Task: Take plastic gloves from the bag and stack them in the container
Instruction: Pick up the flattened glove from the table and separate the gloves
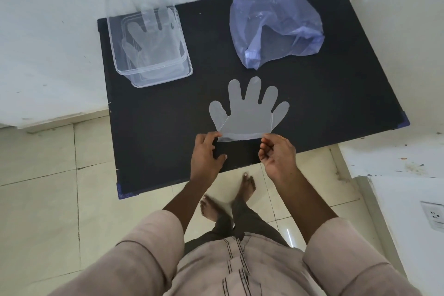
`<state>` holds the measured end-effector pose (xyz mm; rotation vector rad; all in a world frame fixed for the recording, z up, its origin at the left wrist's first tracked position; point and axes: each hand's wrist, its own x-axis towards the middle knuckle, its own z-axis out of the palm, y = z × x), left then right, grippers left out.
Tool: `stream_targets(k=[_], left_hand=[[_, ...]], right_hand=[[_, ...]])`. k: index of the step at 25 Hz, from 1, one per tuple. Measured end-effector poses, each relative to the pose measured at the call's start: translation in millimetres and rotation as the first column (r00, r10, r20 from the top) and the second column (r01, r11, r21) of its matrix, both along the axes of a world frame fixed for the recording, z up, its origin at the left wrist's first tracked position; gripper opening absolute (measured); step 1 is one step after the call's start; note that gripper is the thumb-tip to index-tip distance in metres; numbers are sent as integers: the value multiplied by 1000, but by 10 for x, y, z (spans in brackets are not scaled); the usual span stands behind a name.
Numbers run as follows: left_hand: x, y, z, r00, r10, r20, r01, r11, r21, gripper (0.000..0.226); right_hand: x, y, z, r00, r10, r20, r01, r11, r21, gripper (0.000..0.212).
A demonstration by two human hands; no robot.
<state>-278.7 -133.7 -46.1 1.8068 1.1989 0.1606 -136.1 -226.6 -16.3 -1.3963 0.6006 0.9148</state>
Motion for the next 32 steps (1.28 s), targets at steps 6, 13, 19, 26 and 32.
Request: stream_targets(k=[6, 13, 19, 26, 32], left_hand=[[253, 193, 89, 994, 85, 73, -91, 992, 89, 17], [425, 388, 86, 996, 44, 78, -49, 997, 54, 8], [508, 523, 240, 987, 19, 157, -5, 996, -85, 9], [674, 844, 788, 899, 39, 437, 89, 960, -267, 7], [628, 1070, 1250, 809, -7, 588, 270, 892, -362, 27]], right_hand=[[142, -45, 6, 992, 41, 122, -48, 997, 55, 16], [233, -277, -302, 372, 742, 558, -462, 669, -582, 77], [470, 23, -135, 276, 678, 682, -488, 710, -508, 15], [647, 394, 745, 402, 581, 708, -603, 749, -273, 15], [659, 601, 1493, 409, 519, 750, -611, 767, -198, 11]])
